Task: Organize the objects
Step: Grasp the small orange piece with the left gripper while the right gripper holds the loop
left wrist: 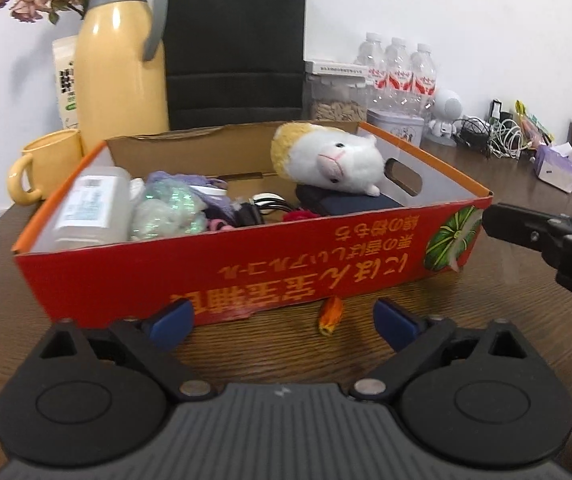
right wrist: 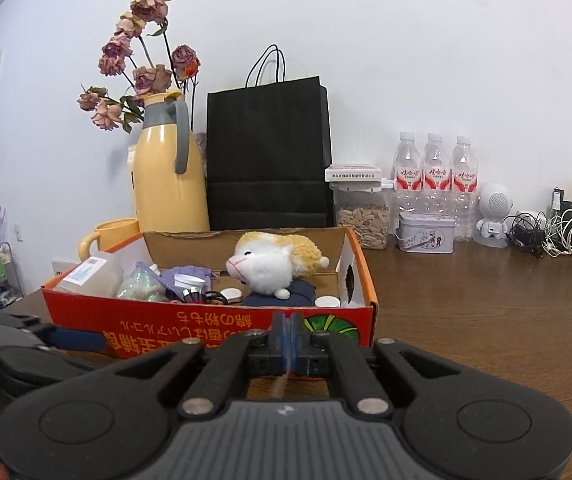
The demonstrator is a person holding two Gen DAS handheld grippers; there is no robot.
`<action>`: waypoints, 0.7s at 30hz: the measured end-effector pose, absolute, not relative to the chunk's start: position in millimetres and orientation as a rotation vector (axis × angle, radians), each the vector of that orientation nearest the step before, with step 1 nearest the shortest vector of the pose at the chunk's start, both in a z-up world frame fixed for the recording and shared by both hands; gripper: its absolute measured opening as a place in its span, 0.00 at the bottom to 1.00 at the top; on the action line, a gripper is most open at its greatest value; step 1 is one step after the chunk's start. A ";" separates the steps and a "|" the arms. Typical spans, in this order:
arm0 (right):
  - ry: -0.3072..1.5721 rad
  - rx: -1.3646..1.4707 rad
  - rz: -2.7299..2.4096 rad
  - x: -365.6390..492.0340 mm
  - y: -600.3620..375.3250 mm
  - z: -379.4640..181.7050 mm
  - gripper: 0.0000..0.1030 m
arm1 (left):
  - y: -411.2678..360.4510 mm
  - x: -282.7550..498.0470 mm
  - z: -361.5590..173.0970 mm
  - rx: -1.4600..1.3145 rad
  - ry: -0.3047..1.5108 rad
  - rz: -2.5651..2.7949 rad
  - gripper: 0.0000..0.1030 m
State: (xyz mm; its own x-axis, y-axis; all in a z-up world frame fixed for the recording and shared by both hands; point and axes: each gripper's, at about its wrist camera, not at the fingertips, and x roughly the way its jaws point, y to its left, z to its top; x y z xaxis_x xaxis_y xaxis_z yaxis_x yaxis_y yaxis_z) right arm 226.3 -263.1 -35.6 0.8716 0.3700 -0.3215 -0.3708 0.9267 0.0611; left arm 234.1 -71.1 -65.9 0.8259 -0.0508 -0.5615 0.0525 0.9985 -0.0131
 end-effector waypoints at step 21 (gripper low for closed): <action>0.312 -0.002 0.411 217.9 -260.1 -34.0 0.01 | -87.4 216.5 -65.4 -0.019 0.587 -0.134 0.12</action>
State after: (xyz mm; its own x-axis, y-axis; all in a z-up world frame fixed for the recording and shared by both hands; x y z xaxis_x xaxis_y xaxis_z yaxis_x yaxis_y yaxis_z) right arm 217.9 -260.1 -34.0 0.8698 0.3926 -0.2989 -0.3933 0.9174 0.0606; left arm 216.5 -87.4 -65.4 0.8240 -0.1316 -0.5511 0.1211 0.9911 -0.0557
